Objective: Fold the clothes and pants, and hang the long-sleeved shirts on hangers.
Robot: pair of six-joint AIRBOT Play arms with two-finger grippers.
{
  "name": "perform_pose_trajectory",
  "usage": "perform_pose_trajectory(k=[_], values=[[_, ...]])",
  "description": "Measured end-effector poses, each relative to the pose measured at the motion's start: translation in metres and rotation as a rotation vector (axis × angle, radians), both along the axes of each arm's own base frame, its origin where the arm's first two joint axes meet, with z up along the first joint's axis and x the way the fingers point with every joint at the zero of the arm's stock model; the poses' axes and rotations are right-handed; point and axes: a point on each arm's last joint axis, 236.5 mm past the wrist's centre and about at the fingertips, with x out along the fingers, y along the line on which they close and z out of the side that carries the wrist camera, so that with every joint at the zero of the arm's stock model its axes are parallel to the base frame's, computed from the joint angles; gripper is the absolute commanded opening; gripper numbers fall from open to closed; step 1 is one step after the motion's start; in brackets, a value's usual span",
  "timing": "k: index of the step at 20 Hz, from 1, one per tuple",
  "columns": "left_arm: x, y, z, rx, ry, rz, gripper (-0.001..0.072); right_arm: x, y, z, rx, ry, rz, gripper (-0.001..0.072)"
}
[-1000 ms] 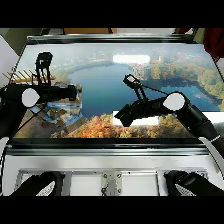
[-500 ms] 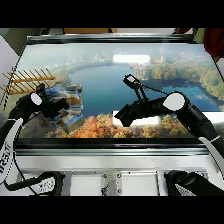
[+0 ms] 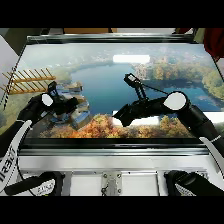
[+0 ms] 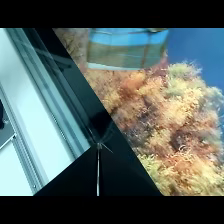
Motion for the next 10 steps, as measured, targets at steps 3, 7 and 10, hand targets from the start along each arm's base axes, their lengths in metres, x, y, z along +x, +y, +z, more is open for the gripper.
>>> perform_pose_trajectory(k=[3, 7, 10], values=[[-0.001, -0.082, 0.06, -0.034, -0.162, -0.183, 0.0014, 0.02, -0.03, 0.015, -0.011, -0.043, -0.067, 0.0027], [-0.012, -0.195, 0.116, -0.105, -0.323, -0.399, 0.0018, 0.06, -0.104, 0.045, 0.002, -0.092, -0.3, 0.0023], [-0.004, -0.249, 0.133, -0.138, -0.381, -0.473, 0.0683, 0.081, -0.168, 0.062, 0.023, -0.099, -0.511, 0.0031]])
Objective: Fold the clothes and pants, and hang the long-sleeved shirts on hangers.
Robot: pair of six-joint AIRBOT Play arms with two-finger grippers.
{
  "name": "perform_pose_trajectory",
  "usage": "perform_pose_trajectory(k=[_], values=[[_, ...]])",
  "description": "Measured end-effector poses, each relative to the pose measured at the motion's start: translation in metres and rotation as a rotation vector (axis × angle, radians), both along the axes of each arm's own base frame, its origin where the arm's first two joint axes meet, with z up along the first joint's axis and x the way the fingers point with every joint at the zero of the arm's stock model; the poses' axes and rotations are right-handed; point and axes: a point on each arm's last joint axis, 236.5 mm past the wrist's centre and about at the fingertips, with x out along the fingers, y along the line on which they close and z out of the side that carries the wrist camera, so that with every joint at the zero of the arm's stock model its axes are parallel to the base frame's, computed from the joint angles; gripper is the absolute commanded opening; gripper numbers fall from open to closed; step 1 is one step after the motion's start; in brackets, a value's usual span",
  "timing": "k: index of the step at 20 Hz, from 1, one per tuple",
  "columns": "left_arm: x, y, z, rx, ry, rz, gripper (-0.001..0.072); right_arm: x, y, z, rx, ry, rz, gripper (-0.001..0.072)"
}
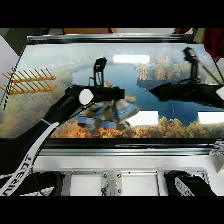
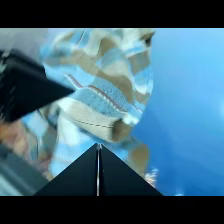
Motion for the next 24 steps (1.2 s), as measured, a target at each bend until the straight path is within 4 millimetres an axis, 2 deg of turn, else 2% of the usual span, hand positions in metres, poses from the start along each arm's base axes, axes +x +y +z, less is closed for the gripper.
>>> perform_pose_trajectory(k=[1, 2, 3, 6, 8, 11, 14, 16, 18, 21, 24], values=[[0.007, -0.007, 0.003, -0.006, -0.006, -0.003, 0.0678, 0.004, -0.018, 0.003, 0.007, 0.0, -0.056, 0.0092], [0.015, -0.007, 0.005, -0.004, -0.006, 0.001, 0.0677, 0.006, -0.034, 0.005, 0.013, 0.005, -0.103, 0.0369], [0.024, -0.001, 0.005, 0.004, 0.002, 0.013, 0.0678, 0.007, -0.045, 0.006, 0.015, 0.01, -0.136, 0.0523], [0.038, 0.047, -0.007, 0.055, 0.081, 0.076, 0.0678, 0.004, -0.059, -0.001, 0.021, 0.053, -0.16, 0.0513], [0.031, 0.091, -0.028, 0.099, 0.165, 0.13, 0.0678, -0.003, -0.054, -0.011, 0.003, 0.091, -0.124, 0.0513], [-0.012, 0.15, -0.074, 0.158, 0.316, 0.199, 0.0678, -0.013, -0.038, -0.026, -0.04, 0.13, -0.047, 0.0514], [-0.069, 0.186, -0.122, 0.191, 0.458, 0.257, 0.0678, -0.019, -0.019, -0.034, -0.066, 0.141, 0.015, 0.0513], [-0.097, 0.197, -0.146, 0.181, 0.518, 0.3, 0.0677, -0.02, -0.009, -0.035, -0.074, 0.136, 0.041, 0.0513], [-0.117, 0.198, -0.164, 0.141, 0.569, 0.337, 0.0678, -0.021, -0.001, -0.037, -0.079, 0.133, 0.06, 0.0514], [-0.13, 0.188, -0.181, 0.112, 0.614, 0.346, 0.0678, -0.021, 0.004, -0.038, -0.084, 0.131, 0.072, 0.0513], [-0.133, 0.166, -0.193, 0.127, 0.636, 0.295, 0.0678, -0.021, 0.006, -0.039, -0.082, 0.136, 0.073, 0.0513]])
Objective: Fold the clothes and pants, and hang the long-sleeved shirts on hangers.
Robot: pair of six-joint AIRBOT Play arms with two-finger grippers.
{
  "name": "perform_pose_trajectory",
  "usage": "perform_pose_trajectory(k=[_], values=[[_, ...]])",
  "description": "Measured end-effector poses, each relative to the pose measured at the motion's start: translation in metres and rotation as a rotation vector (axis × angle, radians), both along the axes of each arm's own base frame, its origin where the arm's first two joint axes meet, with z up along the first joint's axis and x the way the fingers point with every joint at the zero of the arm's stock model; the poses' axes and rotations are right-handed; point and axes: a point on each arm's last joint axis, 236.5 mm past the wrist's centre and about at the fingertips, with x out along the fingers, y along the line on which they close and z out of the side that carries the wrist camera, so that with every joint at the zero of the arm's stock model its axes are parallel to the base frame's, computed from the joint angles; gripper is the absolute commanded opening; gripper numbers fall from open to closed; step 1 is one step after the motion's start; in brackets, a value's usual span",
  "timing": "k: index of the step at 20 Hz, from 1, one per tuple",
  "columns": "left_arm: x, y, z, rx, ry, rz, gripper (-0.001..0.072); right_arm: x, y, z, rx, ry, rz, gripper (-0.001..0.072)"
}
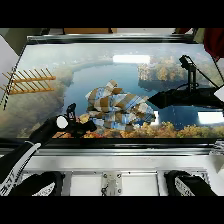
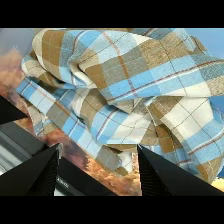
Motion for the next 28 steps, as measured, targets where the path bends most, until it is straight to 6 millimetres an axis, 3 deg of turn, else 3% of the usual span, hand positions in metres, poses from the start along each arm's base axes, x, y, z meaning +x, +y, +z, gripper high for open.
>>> perform_pose_trajectory(k=[6, 8, 9, 11, 12, 14, 18, 23, 24, 26, 28], values=[[0.001, -0.041, -0.015, -0.001, 0.059, -0.094, 0.0672, -0.003, 0.002, -0.001, 0.003, 0.014, 0.006, 0.0513], [0.002, -0.044, -0.018, 0.006, 0.066, -0.11, 0.0296, -0.004, 0.002, -0.001, 0.002, 0.016, 0.009, 0.0513], [0.002, -0.042, -0.019, 0.013, 0.065, -0.115, 0.0245, -0.004, 0.003, -0.002, 0.0, 0.017, 0.013, 0.0513], [0.007, -0.038, -0.017, 0.025, 0.053, -0.118, 0.0241, -0.006, 0.006, -0.005, -0.017, 0.019, 0.028, 0.0513], [0.011, -0.036, -0.013, 0.021, 0.04, -0.11, 0.003, -0.008, 0.009, -0.008, -0.03, 0.022, 0.043, 0.0509], [0.017, -0.035, -0.007, 0.014, 0.017, -0.099, 0.0015, -0.013, 0.017, -0.016, -0.069, 0.029, 0.084, 0.043], [0.032, -0.031, 0.013, -0.005, -0.053, -0.082, 0.0015, -0.027, 0.036, -0.047, -0.201, 0.072, 0.185, 0.043], [0.045, -0.011, 0.037, -0.019, -0.11, -0.052, 0.0015, -0.045, 0.062, -0.11, -0.458, 0.15, 0.328, 0.0431], [0.047, -0.006, 0.042, -0.022, -0.119, -0.045, 0.0015, -0.049, 0.069, -0.124, -0.504, 0.163, 0.357, 0.0446], [0.052, 0.006, 0.054, -0.027, -0.141, -0.023, 0.0015, -0.056, 0.084, -0.151, -0.581, 0.187, 0.418, 0.072], [0.054, 0.016, 0.064, -0.029, -0.155, -0.01, 0.0015, -0.064, 0.098, -0.178, -0.637, 0.204, 0.478, 0.072]])
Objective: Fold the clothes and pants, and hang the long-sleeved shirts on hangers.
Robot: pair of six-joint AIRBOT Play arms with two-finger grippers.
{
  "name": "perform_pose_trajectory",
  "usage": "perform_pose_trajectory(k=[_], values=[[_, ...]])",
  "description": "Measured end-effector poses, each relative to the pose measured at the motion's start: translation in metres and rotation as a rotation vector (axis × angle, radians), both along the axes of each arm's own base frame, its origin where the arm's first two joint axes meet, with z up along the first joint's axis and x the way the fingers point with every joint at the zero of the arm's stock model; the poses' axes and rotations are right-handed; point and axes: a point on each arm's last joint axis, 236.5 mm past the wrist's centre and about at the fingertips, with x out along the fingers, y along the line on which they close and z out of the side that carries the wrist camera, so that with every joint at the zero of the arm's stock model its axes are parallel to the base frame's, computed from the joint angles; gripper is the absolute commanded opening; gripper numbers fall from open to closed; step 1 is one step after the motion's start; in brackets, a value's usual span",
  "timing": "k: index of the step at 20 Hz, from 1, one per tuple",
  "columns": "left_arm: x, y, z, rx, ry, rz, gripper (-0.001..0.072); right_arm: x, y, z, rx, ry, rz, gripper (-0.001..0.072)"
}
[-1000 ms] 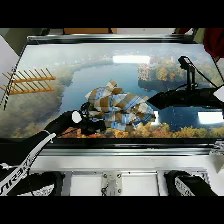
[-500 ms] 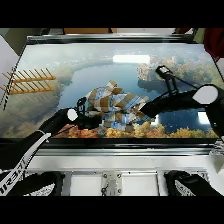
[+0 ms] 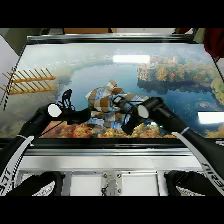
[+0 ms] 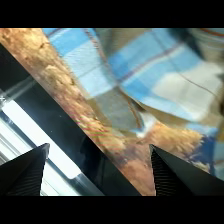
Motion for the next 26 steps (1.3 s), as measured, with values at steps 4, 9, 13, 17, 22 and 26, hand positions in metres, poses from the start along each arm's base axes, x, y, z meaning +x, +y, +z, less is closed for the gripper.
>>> perform_pose_trajectory(k=[4, 9, 13, 17, 22, 26], values=[[-0.003, 0.009, 0.008, 0.003, -0.007, -0.012, 0.0015, -0.002, 0.013, -0.04, -0.069, 0.014, 0.061, 0.072], [-0.005, 0.012, 0.008, 0.018, -0.009, -0.03, 0.0015, 0.012, 0.01, -0.061, -0.129, -0.038, 0.09, 0.0719], [-0.006, 0.013, 0.008, 0.025, -0.009, -0.036, 0.0015, 0.025, 0.014, -0.064, -0.121, -0.091, 0.084, 0.0718], [-0.006, 0.013, 0.008, 0.026, -0.01, -0.039, 0.0015, 0.028, 0.014, -0.069, -0.126, -0.095, 0.083, 0.0718], [-0.006, 0.014, 0.008, 0.027, -0.009, -0.039, 0.0014, 0.024, 0.011, -0.076, -0.142, -0.072, 0.081, 0.0015], [-0.007, 0.015, 0.007, 0.036, -0.009, -0.043, 0.0311, 0.023, 0.01, -0.072, -0.142, -0.067, 0.072, 0.0021]])
